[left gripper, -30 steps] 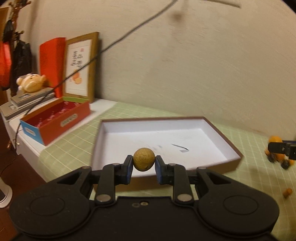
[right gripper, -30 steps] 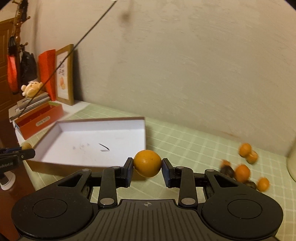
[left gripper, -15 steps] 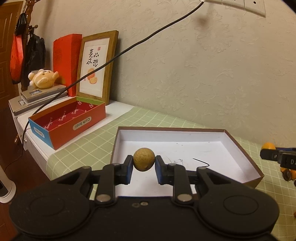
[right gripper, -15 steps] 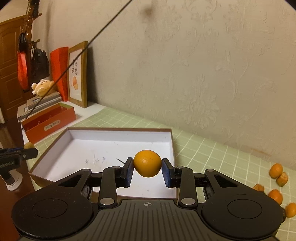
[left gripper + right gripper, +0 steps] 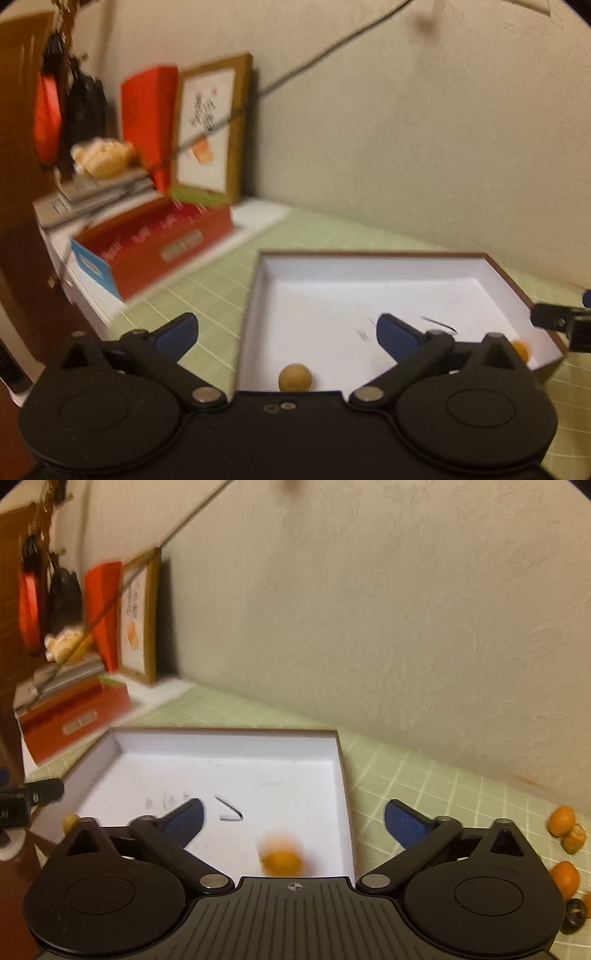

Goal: Organize fruits
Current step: 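Carry both fruits over the white box and open both tools to drop them, then return the left tool to the pile and grasp a small orange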

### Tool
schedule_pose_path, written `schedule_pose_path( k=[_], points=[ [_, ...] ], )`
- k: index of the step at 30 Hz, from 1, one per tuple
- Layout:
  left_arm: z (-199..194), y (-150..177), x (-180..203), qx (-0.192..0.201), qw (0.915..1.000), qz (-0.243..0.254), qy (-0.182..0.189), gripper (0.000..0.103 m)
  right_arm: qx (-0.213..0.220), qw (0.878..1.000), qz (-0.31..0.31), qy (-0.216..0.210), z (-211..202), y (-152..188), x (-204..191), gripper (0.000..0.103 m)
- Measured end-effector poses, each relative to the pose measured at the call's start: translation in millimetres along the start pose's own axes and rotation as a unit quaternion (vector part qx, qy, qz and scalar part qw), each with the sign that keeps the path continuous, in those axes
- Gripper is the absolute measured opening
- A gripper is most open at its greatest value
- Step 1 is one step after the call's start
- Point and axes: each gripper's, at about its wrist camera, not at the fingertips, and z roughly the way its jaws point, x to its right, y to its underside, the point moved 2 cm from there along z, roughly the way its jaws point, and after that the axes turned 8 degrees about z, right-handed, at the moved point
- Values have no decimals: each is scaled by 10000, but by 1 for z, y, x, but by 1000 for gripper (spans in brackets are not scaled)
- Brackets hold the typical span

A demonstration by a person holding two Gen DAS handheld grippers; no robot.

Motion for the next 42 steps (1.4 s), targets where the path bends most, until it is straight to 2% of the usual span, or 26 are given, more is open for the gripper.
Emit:
schedule_pose_path(
  k=[4,17,25,35,42],
  points=[
    [3,2,-8,-136,9997,-183,21,97,40,9999,132,-23,3,-2,3,103],
    [2,2,-7,-126,9998,-117,113,97,-57,9998,118,-151,-4,1,-1,103],
    [-5,-2,2,-65,9998,183,52,97,0,9997,234,-64,-12,-1,3,103],
    [-17,-8,19,71,9992,304,234,97,132,9994,323,63,-27,-4,14,103],
    [-28,-12,34,155,9976,381,557,97,322,9985,375,219,-56,-5,32,103]
  ],
)
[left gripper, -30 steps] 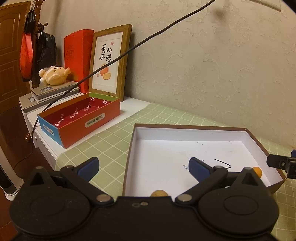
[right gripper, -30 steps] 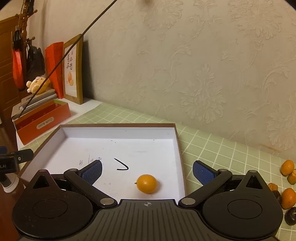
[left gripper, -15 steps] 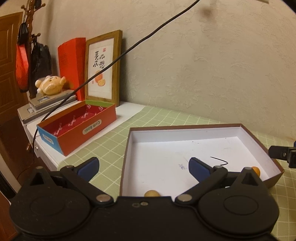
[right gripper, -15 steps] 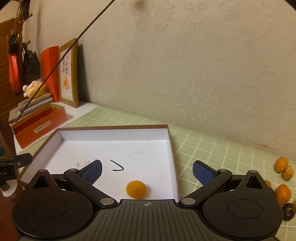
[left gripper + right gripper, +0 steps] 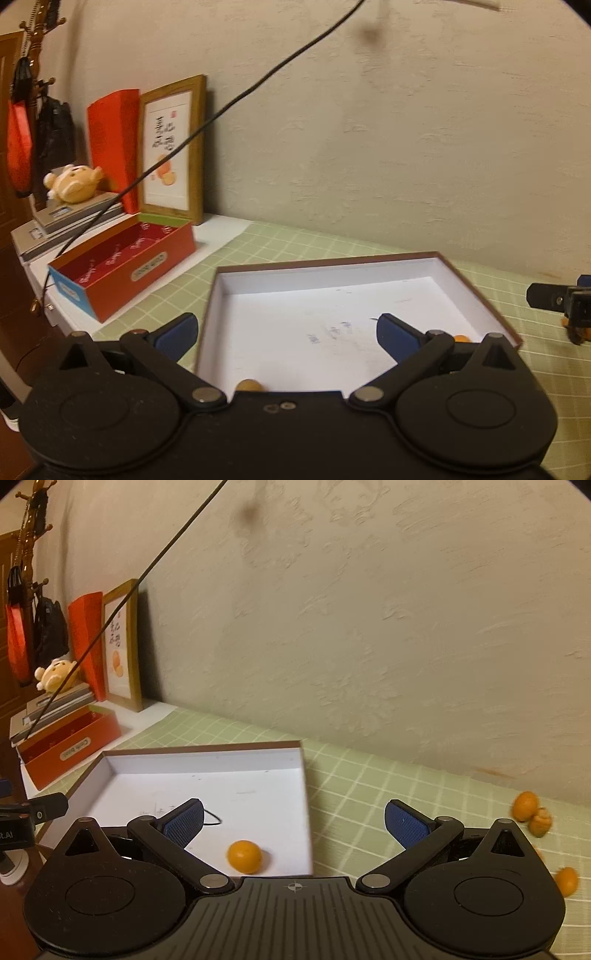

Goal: Organize fruits
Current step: 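Return the left tool to the pile and grasp a small orange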

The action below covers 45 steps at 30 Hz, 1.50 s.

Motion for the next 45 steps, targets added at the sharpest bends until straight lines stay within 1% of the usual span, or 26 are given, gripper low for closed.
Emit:
schedule_pose_path(
  k=[5,8,14,18,23,27,30,33,37,40,41,43,45],
  points=[
    [-5,-5,23,48,9994,66,341,97,217,9994,2,254,-27,-5,23,103],
    [-9,-8,42,116,9984,219,513,97,317,9985,38,450,-42,-5,38,103],
    [-15,-11,80,221,9946,418,923,97,310,9965,179,759,-75,8,72,103],
    [-18,-8,104,196,9915,546,1166,95,387,9935,206,1054,-98,14,93,103],
    [-19,-6,128,209,9879,639,1394,95,498,9884,375,1387,-120,19,119,103],
    [-19,-6,149,205,9849,725,1556,95,493,9847,458,1609,-134,25,139,103],
    [-20,-4,167,135,9817,783,1729,95,456,9819,530,1760,-141,29,155,103],
    [-24,-1,186,63,9765,865,1975,95,436,9778,617,1952,-150,34,173,103],
    [-30,8,212,-65,9713,910,2197,95,433,9727,779,2142,-166,40,193,103],
    [-36,14,232,-89,9679,1104,2258,95,434,9699,811,2254,-176,43,201,103],
    [-37,15,237,-92,9669,1130,2288,94,434,9690,824,2290,-178,44,204,103],
    [-39,18,247,-146,9650,1144,2356,90,429,9671,875,2351,-185,47,210,103],
    [-39,24,258,-236,9639,1174,2378,83,404,9643,920,2452,-192,53,218,103]
  ],
)
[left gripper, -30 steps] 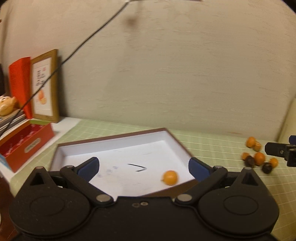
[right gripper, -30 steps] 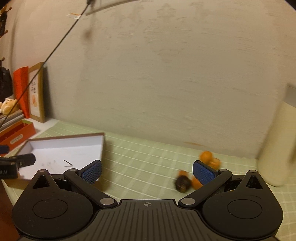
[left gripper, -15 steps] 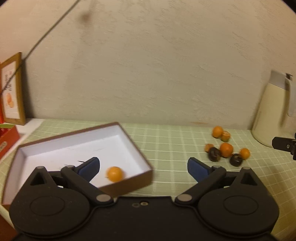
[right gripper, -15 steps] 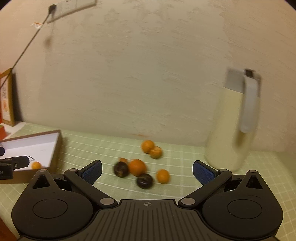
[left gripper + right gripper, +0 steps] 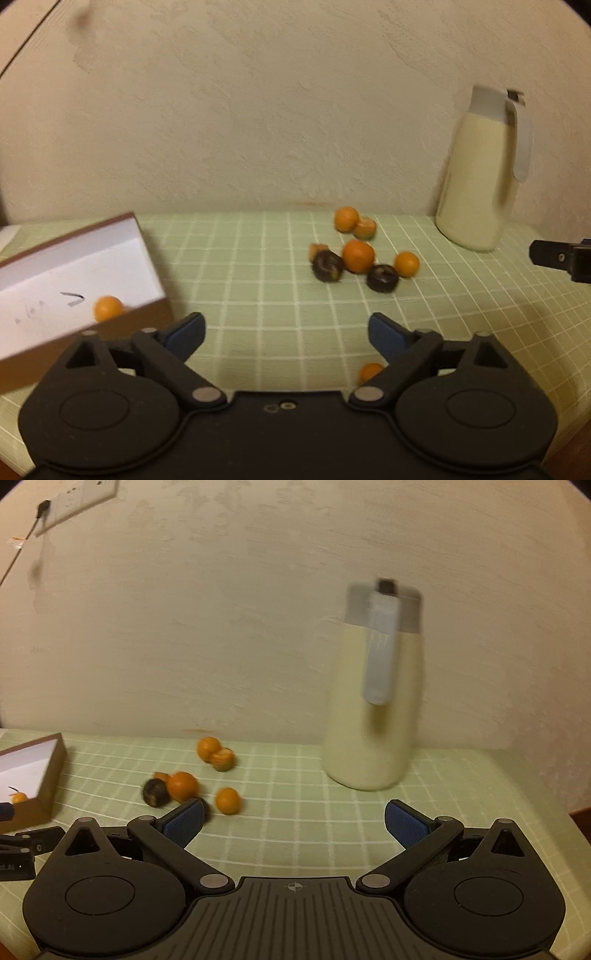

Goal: Organize fruits
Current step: 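Return the left tool to the pile and grasp a small orange, then grasp a dark brown round chestnut with the right tool while the left holds the orange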

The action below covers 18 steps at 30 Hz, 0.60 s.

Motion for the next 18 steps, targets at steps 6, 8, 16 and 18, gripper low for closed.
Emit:
schedule_pose_path(
  k=[6,8,16,18],
  points=[
    [18,13,36,-397,9988,217,166,61,-40,9996,102,264,-9,7,31,103],
    [27,18,44,-577,9978,212,231,49,-42,9993,190,329,-12,7,40,103],
    [42,28,57,-745,9964,255,308,9,-182,9979,375,505,-19,18,66,103],
    [43,27,58,-702,9968,246,300,9,-215,9976,425,511,-18,19,69,103]
  ],
)
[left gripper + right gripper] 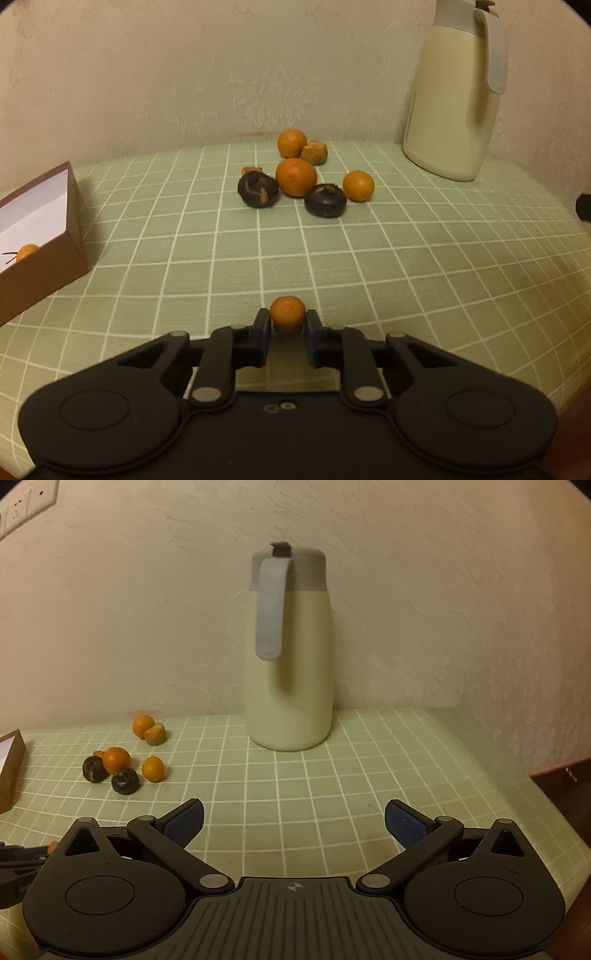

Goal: Organize fruits
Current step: 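Grasp a dark brown round chestnut with the right tool while the left holds the orange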

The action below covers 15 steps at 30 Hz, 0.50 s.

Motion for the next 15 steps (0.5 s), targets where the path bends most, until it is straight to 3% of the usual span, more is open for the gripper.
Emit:
schedule_pose_path(
  k=[9,15],
  points=[
    [-6,-7,-12,159,9998,-74,-45,9,-109,9999,45,-29,9,3,-3,103],
    [-11,-8,-27,229,9996,-157,-78,9,-110,9999,-30,-107,20,5,-24,103]
  ],
)
